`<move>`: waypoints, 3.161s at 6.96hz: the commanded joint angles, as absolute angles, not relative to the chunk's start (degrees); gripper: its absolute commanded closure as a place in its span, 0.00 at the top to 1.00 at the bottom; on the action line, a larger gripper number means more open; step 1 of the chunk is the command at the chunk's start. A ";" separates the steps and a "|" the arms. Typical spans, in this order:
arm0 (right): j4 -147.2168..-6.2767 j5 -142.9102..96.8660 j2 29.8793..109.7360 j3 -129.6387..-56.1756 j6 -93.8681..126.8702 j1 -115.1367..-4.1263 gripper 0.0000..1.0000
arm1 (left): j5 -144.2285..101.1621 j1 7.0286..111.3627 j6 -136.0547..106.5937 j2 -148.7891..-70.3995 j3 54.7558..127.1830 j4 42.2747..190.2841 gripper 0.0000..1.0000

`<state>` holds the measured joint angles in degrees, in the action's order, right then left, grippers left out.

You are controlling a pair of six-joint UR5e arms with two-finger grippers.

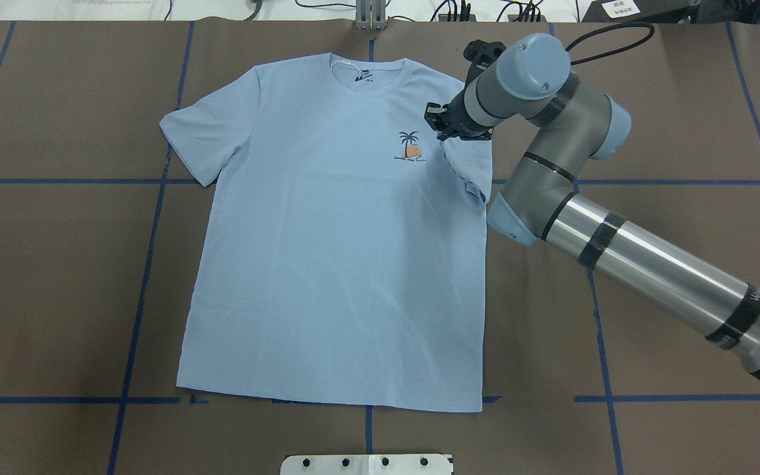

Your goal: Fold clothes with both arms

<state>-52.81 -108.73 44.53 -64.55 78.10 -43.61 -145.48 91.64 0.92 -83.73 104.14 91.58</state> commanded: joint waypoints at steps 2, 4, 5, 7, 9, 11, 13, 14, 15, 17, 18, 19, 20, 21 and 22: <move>-52.47 -104.00 38.59 -59.06 78.40 -40.01 0.97 | -145.72 91.50 0.79 -84.28 104.33 95.41 1.00; -52.03 -103.97 38.67 -62.81 80.58 -38.85 1.00 | -145.72 83.73 -11.69 -87.68 100.13 110.49 1.00; -52.55 -104.24 40.67 -68.41 82.60 -38.50 1.00 | -145.46 78.02 -21.96 -89.45 98.80 117.61 1.00; -53.87 -106.77 52.23 -85.25 83.06 -37.01 1.00 | -145.02 71.22 -38.26 -102.07 86.72 123.63 1.00; -53.79 -110.28 63.58 -98.03 82.97 -37.18 1.00 | -143.19 67.50 -40.52 -110.52 77.22 126.20 1.00; -53.70 -113.38 72.29 -105.97 82.97 -37.35 1.00 | -133.46 63.57 -44.72 -115.38 70.70 131.53 0.96; -53.61 -113.47 74.27 -106.96 82.88 -37.27 1.00 | -124.78 59.70 -53.12 -120.12 64.10 136.48 0.78; -53.61 -113.38 74.53 -106.96 82.88 -37.18 1.00 | -119.76 57.33 -54.65 -121.19 61.90 137.54 0.74; -53.61 -112.94 74.53 -106.61 82.88 -37.00 1.00 | -119.45 57.22 -54.67 -122.51 59.18 139.29 0.73; -53.61 -113.20 74.27 -106.52 82.62 -36.91 1.00 | -118.74 57.13 -54.67 -124.63 55.29 141.15 0.62; -53.61 -113.38 74.27 -106.44 82.53 -36.91 1.00 | -118.74 56.95 -54.67 -124.80 54.94 141.15 0.59; -53.61 -113.38 74.27 -106.44 82.53 -36.91 1.00 | -118.74 56.69 -54.67 -124.80 54.84 141.24 0.56; -53.61 -113.47 74.27 -106.35 82.44 -36.91 1.00 | -118.65 56.43 -54.67 -124.72 54.76 141.24 0.54; -53.61 -113.47 74.27 -106.35 82.44 -36.91 1.00 | -118.74 56.25 -54.67 -124.72 54.67 141.24 0.53; -53.61 -113.47 74.44 -106.35 82.44 -36.91 1.00 | -118.65 56.08 -54.67 -124.80 54.58 141.24 0.51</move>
<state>-53.61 -113.45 74.31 -106.36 82.45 -36.92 -118.70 56.30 -54.67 -124.75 54.69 141.23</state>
